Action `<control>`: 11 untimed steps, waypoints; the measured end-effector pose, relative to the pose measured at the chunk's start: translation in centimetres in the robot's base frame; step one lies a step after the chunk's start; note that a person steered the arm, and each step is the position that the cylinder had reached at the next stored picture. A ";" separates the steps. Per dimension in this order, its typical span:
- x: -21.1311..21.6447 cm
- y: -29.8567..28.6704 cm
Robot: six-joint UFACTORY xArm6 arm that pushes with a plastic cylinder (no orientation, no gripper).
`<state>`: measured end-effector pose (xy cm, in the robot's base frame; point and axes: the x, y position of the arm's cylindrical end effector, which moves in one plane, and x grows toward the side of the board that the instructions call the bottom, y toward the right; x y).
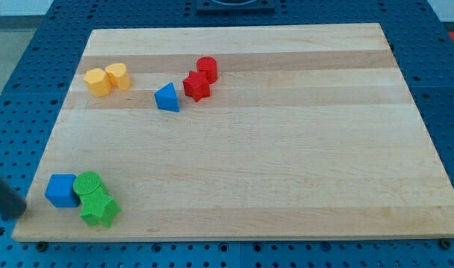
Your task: Push the blue cube to the top left of the green circle
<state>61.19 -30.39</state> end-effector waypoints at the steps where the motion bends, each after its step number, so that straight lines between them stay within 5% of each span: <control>1: 0.6 0.4; 3: -0.6 2.8; 6: -13.0 2.8; 8: -10.0 0.0; 10: -2.2 1.5; 11: -6.2 3.5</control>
